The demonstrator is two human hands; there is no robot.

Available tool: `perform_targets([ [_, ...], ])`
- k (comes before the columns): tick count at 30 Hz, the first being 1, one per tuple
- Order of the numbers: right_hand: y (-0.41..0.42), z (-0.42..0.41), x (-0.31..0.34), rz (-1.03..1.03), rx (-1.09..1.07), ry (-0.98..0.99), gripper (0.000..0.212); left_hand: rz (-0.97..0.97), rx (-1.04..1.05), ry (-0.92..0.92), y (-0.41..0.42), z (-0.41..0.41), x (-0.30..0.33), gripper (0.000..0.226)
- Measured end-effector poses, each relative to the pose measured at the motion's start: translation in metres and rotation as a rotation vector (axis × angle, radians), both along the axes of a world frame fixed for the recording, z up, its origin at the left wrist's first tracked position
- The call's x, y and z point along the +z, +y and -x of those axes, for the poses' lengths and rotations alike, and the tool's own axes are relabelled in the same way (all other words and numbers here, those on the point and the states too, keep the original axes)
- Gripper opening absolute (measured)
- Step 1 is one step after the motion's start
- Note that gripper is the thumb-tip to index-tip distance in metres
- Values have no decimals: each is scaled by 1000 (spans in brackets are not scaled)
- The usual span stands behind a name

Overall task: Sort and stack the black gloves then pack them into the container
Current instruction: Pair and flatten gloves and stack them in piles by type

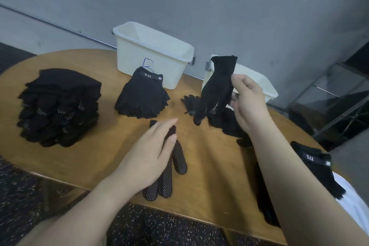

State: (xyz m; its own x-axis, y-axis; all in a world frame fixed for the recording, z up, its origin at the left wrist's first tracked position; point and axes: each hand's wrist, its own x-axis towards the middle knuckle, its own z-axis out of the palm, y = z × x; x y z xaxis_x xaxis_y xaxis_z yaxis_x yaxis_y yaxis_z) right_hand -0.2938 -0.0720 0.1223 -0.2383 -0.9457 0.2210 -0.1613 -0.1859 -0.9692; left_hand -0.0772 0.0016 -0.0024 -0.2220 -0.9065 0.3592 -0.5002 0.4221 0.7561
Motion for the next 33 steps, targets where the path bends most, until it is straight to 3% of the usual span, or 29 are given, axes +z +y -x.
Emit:
perform_targets([
  [4,51,-22,-6,-102,120,-143,29,-224,-16,532,2,-11,13,38],
  [6,72,-35,-14,-130,143,-150,33,-368,-103,786,5,-12,20,47],
  [9,94,-55,-24,-143,162,-147,25,-547,-274,960,15,-16,28,57],
  [16,113,-75,-45,-143,238,-198,41,-517,-225,891,27,-36,25,24],
  [18,107,-76,-63,-133,286,-114,41,-512,-185,814,23,-44,21,9],
  [22,80,-73,-101,-137,247,130,14,-449,10,522,15,-52,8,12],
  [26,53,-64,-103,-243,275,270,32,-371,112,292,11,-57,9,8],
  [33,38,-51,-102,-265,209,276,42,-414,131,205,13,-61,19,8],
])
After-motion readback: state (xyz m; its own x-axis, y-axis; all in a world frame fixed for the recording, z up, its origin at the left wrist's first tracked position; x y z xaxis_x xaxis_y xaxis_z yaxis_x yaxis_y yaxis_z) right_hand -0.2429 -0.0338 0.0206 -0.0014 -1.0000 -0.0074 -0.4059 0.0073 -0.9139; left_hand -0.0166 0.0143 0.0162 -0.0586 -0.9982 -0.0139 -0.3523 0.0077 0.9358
